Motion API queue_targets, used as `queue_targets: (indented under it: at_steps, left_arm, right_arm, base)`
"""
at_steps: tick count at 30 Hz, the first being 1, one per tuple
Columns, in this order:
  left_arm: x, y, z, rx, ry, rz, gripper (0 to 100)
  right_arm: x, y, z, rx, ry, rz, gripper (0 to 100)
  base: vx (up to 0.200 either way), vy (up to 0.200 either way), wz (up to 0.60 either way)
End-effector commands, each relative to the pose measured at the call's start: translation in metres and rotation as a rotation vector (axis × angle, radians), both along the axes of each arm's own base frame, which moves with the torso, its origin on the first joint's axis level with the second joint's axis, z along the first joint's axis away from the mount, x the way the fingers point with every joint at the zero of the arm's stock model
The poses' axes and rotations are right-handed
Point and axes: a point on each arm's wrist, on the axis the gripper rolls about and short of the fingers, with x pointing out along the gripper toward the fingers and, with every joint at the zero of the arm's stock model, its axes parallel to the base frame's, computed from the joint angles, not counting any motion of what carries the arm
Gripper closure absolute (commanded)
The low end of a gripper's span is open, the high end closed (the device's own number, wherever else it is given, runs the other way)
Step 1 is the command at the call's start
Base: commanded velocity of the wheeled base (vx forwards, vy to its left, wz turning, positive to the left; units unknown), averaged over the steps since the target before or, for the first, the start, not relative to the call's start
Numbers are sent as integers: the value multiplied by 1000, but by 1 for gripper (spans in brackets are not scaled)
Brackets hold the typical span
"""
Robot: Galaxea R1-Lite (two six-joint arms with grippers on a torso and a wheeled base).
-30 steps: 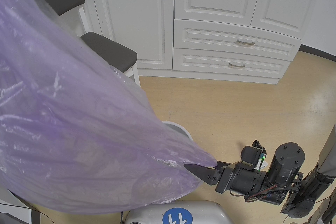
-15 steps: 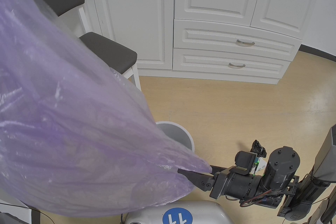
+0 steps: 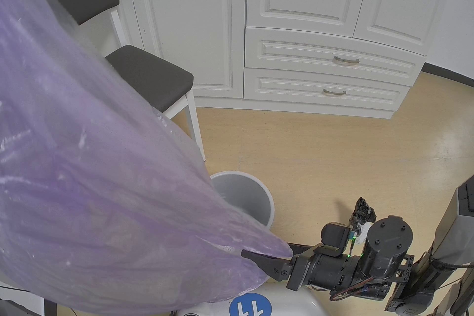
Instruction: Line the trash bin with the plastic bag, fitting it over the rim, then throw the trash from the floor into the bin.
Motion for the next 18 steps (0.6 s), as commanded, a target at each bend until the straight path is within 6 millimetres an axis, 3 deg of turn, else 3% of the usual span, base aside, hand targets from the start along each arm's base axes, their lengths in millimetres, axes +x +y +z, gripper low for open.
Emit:
queue_targets:
  at_steps: [1, 18]
  left_arm:
    - [1, -1, 0, 3, 3, -1, 100]
    - [2, -3, -1, 7, 5, -1, 100]
  right_arm:
    - [-4, 3, 2, 13, -11, 18, 0]
    - [-5, 7, -2, 11, 3, 31, 0]
  base:
    - [0, 0, 0]
    - [0, 0, 0]
